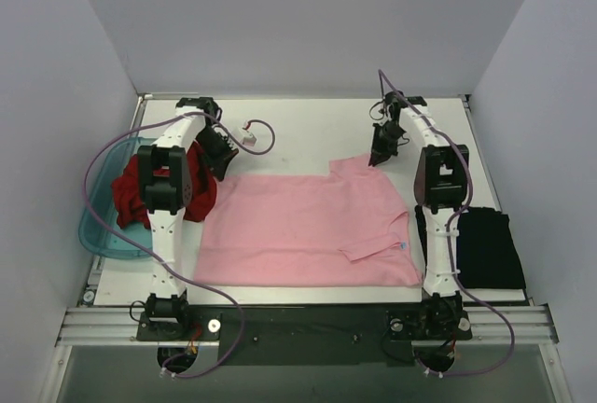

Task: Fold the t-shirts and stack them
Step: Grap the side of the flattened tshirt furthest away from the robot with both arms, then fold the other side of the tshirt into a rectangle

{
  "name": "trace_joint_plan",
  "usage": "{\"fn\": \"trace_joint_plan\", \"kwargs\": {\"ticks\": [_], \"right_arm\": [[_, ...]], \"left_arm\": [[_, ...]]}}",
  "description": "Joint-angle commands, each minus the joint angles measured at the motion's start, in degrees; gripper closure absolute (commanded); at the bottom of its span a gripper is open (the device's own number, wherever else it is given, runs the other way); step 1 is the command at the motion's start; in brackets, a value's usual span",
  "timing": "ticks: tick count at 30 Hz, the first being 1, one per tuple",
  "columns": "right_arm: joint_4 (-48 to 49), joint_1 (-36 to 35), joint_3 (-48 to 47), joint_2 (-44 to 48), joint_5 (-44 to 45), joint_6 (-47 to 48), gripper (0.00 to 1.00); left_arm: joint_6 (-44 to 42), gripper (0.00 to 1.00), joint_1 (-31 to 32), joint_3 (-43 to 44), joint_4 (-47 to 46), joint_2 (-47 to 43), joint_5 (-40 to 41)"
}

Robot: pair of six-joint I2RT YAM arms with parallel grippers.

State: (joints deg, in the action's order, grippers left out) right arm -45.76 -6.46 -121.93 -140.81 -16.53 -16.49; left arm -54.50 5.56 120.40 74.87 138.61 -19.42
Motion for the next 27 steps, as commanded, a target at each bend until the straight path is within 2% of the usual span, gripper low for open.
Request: {"fn": "trace_joint_plan", "kwargs": {"ticks": [1, 4, 8, 14, 18, 23, 27], "right_arm": [[-2.3, 3.3, 6.9, 9.7, -4.8, -1.1, 1.00], [-2.0, 3.5, 11.5, 16.2, -7.8, 0.4, 1.00], [-3.0, 4.6, 20.0, 25.4, -9.1, -0.7, 1.00], [-6.1, 5.1, 41.1, 38.8, -7.7, -0.8, 1.00], [-7.1, 5.2, 50.4, 46.1, -5.3, -1.4, 1.00], [-5.6, 4.5, 56.8, 46.4, -7.3, -2.2, 1.00], [-4.7, 4.3, 60.0, 45.5, -4.2, -3.0, 1.00]], "left_arm": [[-1.9, 1.00, 0.2, -0.6, 3.4, -3.2, 0.0], [-2.1, 1.00, 0.5, -1.0, 3.6, -7.5, -4.7], [-5.3, 1.00, 0.9, -5.9, 2.3, -14.7, -5.4], [-11.8, 1.00, 1.7, -19.6, 2.1, -25.6, -1.5], [-13.2, 1.00, 2.7, -29.3, 4.6, -32.2, -2.1], [-11.4, 1.00, 3.6, -38.7, -0.1, -34.1, 0.0], [-8.6, 1.00, 6.7, -44.3, -4.2, -34.3, 1.4]]}}
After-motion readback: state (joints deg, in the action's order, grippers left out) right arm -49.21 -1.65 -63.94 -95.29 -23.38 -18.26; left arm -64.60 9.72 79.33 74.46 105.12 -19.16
